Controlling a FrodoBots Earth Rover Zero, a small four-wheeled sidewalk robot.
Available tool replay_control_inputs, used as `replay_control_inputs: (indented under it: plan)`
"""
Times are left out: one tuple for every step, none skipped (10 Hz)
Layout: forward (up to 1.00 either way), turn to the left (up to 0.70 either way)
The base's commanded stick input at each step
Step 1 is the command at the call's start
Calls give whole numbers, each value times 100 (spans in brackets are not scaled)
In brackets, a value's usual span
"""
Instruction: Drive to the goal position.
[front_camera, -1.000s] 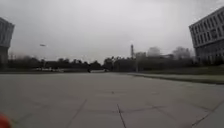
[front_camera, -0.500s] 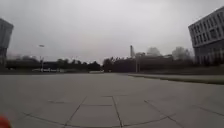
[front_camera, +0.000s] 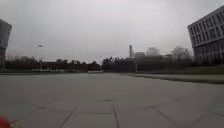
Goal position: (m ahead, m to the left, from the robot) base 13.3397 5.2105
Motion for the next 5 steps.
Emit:
replay_control_inputs:
  plan:
    - [70, -1]
    - [70, -1]
    - [70, -1]
    - [70, -1]
    - [70, -1]
